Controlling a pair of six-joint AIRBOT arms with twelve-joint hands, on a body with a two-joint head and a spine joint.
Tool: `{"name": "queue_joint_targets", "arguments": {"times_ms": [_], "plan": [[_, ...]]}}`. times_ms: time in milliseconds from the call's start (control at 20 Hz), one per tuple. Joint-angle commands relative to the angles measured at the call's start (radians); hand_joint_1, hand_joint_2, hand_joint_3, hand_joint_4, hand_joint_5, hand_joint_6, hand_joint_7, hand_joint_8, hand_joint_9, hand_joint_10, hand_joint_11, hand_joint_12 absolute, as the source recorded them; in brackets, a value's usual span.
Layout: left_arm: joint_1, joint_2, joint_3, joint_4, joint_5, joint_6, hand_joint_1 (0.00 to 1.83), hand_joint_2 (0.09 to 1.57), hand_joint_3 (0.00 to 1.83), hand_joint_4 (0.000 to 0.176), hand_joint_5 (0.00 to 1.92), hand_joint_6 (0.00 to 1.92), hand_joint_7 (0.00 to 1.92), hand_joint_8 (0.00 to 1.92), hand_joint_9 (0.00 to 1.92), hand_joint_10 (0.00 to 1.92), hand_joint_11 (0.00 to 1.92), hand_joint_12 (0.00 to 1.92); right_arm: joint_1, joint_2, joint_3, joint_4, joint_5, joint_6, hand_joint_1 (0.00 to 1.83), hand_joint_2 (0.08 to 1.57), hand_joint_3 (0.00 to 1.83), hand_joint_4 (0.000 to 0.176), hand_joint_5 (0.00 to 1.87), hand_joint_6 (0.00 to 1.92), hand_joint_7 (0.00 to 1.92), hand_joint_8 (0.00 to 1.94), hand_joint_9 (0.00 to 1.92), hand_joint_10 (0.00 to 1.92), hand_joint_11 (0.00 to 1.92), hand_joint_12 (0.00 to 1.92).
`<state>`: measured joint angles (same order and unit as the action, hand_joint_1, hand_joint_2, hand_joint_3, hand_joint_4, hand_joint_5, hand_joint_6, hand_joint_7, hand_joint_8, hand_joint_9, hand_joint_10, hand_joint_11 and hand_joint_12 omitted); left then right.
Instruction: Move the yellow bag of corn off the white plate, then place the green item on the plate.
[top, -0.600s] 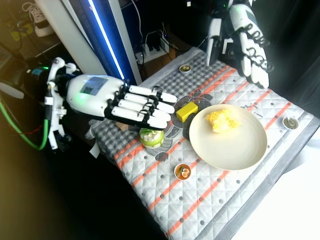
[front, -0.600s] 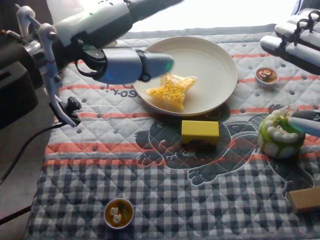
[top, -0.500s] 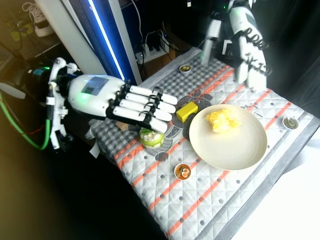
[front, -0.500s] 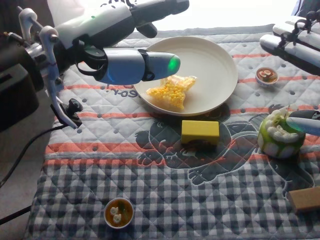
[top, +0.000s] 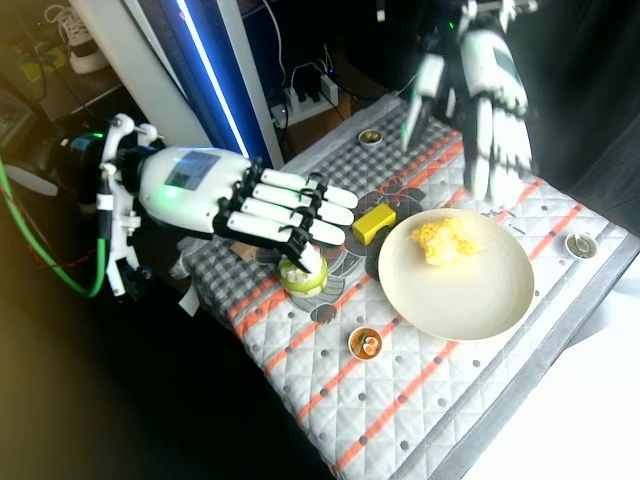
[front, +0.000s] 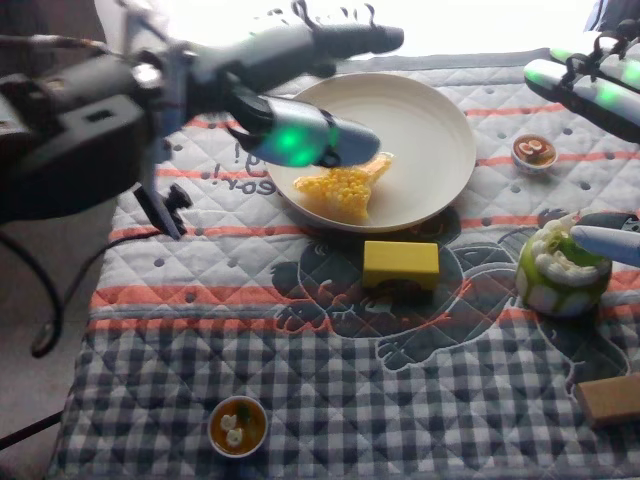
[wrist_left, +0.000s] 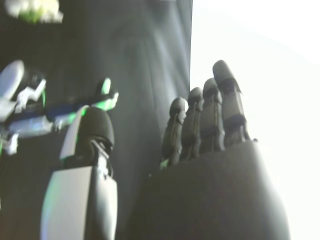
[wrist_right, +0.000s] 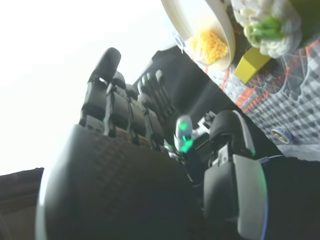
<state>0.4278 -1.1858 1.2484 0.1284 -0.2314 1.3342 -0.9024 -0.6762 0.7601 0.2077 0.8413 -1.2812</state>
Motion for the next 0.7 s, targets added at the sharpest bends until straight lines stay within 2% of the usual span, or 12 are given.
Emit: {"name": "queue_joint_targets", "arguments": {"times_ms": [0,50,100,150,200,250,300,400,450,500,600,650], "plan": [[-0.013,-0.039,0.035,0.008,-0.012,-0.001,0.75,1.17,0.0,0.08,0.2,0.01,0.16,0.0,0.17,0.06,0.0,1.09,0.007,-0.002,0.004,-0.006,0.125,-0.002,0.42,1.23,0.0,0.0,0.0,0.0,0.03,0.0,0.08,0.02,0.0,0.87],[-0.014,-0.063,0.061,0.008,0.015,-0.001,0.71,1.18,0.0,0.069,0.19,0.0,0.15,0.0,0.17,0.05,0.0,1.2,0.007,-0.003,0.005,-0.006,0.124,-0.002,0.39,1.24,0.0,0.0,0.0,0.0,0.03,0.0,0.09,0.02,0.0,0.92],[-0.013,-0.095,0.094,0.008,0.049,0.0,0.76,1.17,0.0,0.053,0.2,0.01,0.15,0.0,0.16,0.04,0.0,1.22,0.006,-0.003,0.006,-0.006,0.122,-0.002,0.37,1.25,0.0,0.0,0.0,0.0,0.03,0.0,0.09,0.01,0.0,0.98],[-0.013,-0.111,0.111,0.009,0.069,0.001,0.83,1.13,0.0,0.076,0.22,0.01,0.14,0.0,0.14,0.03,0.0,1.06,0.006,-0.003,0.006,-0.006,0.122,-0.002,0.32,1.26,0.0,0.004,0.0,0.0,0.0,0.0,0.06,0.0,0.0,0.95],[-0.012,-0.128,0.126,0.01,0.09,0.009,0.85,1.12,0.0,0.085,0.22,0.01,0.14,0.0,0.12,0.01,0.0,0.94,0.006,-0.003,0.006,-0.006,0.121,-0.002,0.32,1.26,0.0,0.003,0.0,0.0,0.0,0.0,0.06,0.0,0.0,0.94],[-0.009,-0.141,0.14,0.01,0.106,0.021,0.91,1.1,0.0,0.094,0.22,0.0,0.12,0.0,0.08,0.01,0.0,0.7,0.005,-0.003,0.006,-0.006,0.12,-0.001,0.34,1.26,0.0,0.009,0.0,0.0,0.0,0.0,0.06,0.0,0.0,0.87],[-0.006,-0.149,0.146,0.01,0.114,0.027,0.92,1.12,0.0,0.104,0.18,0.0,0.08,0.0,0.03,0.0,0.0,0.52,0.004,-0.004,0.007,-0.006,0.12,0.0,0.35,1.26,0.0,0.002,0.0,0.0,0.0,0.0,0.06,0.0,0.0,0.8],[-0.002,-0.157,0.155,0.01,0.129,0.029,1.02,1.08,0.0,0.111,0.22,0.02,0.13,0.02,0.07,0.02,0.0,0.48,0.003,-0.006,0.008,-0.006,0.118,0.003,0.38,1.26,0.0,0.004,0.0,0.0,0.0,0.0,0.06,0.0,0.0,0.74],[0.002,-0.167,0.166,0.01,0.142,0.031,1.0,1.1,0.0,0.133,0.21,0.0,0.13,0.0,0.1,0.02,0.0,0.43,0.001,-0.008,0.011,-0.006,0.118,0.011,0.38,1.26,0.0,0.001,0.0,0.0,0.0,0.0,0.04,0.0,0.0,0.67],[0.003,-0.17,0.169,0.01,0.144,0.031,1.0,1.1,0.0,0.133,0.21,0.0,0.13,0.0,0.1,0.02,0.0,0.43,0.001,-0.008,0.012,-0.006,0.118,0.013,0.38,1.26,0.0,0.001,0.0,0.0,0.0,0.0,0.04,0.0,0.0,0.67],[0.004,-0.174,0.175,0.009,0.147,0.031,0.98,1.16,0.01,0.099,0.2,0.0,0.17,0.01,0.13,0.02,0.0,0.65,0.001,-0.009,0.012,-0.006,0.118,0.014,0.4,1.26,0.0,0.0,0.0,0.0,0.0,0.0,0.07,0.01,0.0,0.62],[0.004,-0.174,0.175,0.008,0.147,0.031,0.97,1.17,0.01,0.096,0.2,0.0,0.18,0.01,0.14,0.02,0.0,0.69,0.001,-0.01,0.013,-0.006,0.118,0.014,0.42,1.26,0.0,0.0,0.0,0.0,0.0,0.0,0.07,0.01,0.0,0.67]]}}
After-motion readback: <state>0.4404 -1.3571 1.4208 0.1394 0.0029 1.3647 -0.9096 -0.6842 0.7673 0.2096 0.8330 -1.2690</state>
